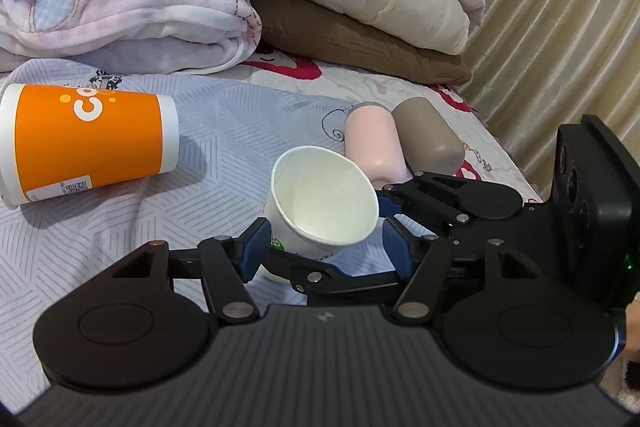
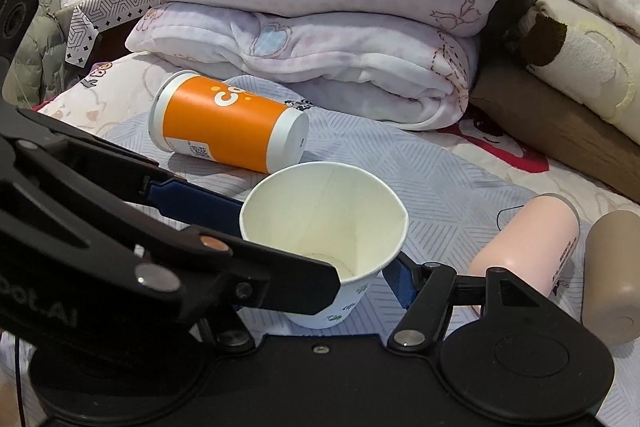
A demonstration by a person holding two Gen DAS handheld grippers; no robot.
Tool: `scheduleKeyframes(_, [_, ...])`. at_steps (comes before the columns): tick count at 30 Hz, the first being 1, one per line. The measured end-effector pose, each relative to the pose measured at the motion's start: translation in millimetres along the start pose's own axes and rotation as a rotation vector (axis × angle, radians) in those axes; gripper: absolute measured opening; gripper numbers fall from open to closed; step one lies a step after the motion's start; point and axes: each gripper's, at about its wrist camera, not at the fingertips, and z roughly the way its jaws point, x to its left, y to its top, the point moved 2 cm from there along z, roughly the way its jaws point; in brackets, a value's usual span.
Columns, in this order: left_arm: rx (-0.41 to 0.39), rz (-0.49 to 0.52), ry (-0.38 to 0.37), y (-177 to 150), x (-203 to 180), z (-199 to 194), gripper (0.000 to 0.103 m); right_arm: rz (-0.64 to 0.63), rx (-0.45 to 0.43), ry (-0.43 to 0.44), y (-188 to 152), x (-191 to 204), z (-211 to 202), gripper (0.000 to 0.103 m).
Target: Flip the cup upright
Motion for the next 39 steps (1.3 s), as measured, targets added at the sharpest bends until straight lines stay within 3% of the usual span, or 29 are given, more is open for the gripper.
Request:
scheduleKeyframes(7, [0.001, -0.001, -0.003, 2, -1, -6, 0.065, -0.002, -0.008, -0.006, 3, 1, -7, 0.079])
scheduleKeyframes(9, [0.013, 0.016, 0.030, 2, -2, -9, 0.071, -0.002, 0.000, -0.008, 3, 1, -8, 0.081])
scheduleKeyframes(14, [0.031, 0.012, 0.062, 3, -1, -23, 0.072, 0.014, 0.029, -0.017, 5, 4, -15, 0.083])
scheduleKeyframes(21, [0.035, 0.054, 0.137, 6, -22, -57, 0.079, 0.086, 0.082, -0.093, 7, 4, -50, 0.090])
scheduleKeyframes(25, [0.034, 0.066, 0.168, 10, -34, -81, 0.080, 0.113, 0.129, -0.143, 3, 5, -76, 0.090])
scheduleKeyframes(28, [0.032, 0.074, 0.204, 14, -46, -102, 0.085, 0.177, 0.104, -0.151, 4, 0, -108, 0.090])
scheduleKeyframes(33, [0.051, 0.112, 0.335, 20, -68, -132, 0.099, 0.279, 0.039, -0.134, 0, -7, -158, 0.091])
scheduleKeyframes(36, [0.101, 0.087, 0.366, 19, -75, -143, 0.100, 0.295, 0.028, -0.170, -2, -7, -183, 0.091])
scheduleKeyframes(39, [0.100, 0.083, 0.407, 15, -82, -158, 0.100, 0.309, 0.040, -0.226, -4, -6, -203, 0.091])
